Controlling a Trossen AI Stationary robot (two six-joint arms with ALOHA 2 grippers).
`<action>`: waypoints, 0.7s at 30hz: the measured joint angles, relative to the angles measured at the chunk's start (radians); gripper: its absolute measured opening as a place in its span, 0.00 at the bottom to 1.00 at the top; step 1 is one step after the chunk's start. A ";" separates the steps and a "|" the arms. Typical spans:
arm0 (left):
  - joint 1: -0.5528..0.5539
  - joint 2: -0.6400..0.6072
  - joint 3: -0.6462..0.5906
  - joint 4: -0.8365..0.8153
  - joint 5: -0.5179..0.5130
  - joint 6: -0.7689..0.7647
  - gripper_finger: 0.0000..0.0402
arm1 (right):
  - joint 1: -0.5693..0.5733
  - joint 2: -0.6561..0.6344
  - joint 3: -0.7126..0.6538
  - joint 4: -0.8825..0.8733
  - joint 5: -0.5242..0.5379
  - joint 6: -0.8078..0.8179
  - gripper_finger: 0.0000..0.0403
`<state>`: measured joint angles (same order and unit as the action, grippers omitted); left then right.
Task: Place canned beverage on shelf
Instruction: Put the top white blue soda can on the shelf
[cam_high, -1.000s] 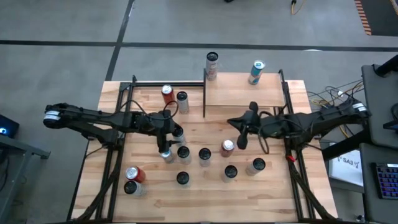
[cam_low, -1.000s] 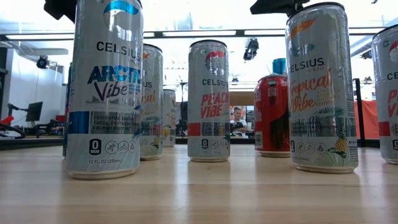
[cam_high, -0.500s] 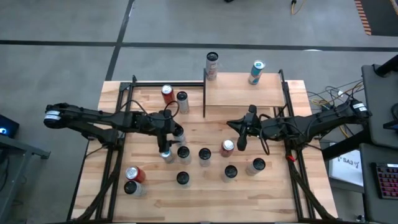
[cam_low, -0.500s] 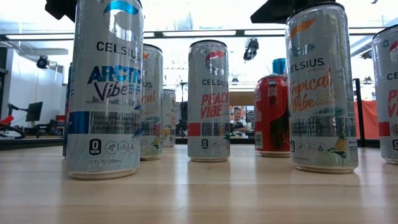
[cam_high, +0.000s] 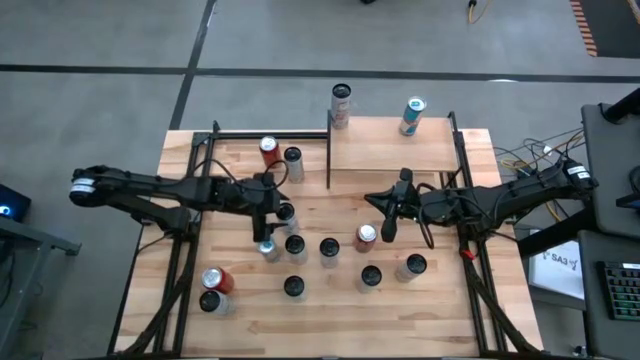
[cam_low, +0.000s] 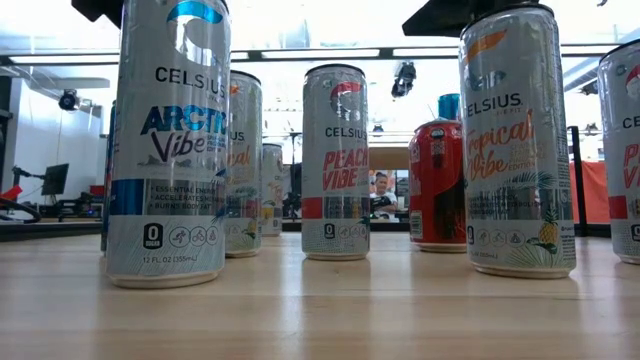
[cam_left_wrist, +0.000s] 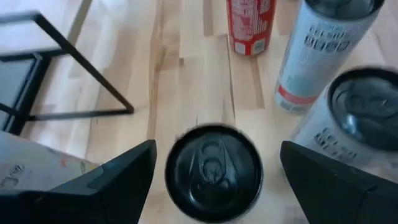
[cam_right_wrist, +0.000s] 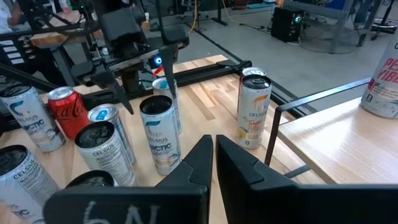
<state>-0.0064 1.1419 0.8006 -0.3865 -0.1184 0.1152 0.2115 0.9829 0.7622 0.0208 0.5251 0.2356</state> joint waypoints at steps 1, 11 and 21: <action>0.002 0.000 -0.006 0.001 0.000 -0.002 0.81 | 0.000 0.000 0.000 0.000 0.000 0.000 0.03; 0.003 0.000 -0.059 0.065 -0.003 -0.031 0.81 | 0.000 0.000 0.000 0.007 0.000 0.000 0.03; 0.003 0.038 -0.102 0.143 -0.003 -0.059 0.80 | 0.000 0.000 0.000 0.014 0.000 0.000 0.03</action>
<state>-0.0029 1.1799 0.6987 -0.2433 -0.1211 0.0559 0.2115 0.9833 0.7624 0.0348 0.5251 0.2356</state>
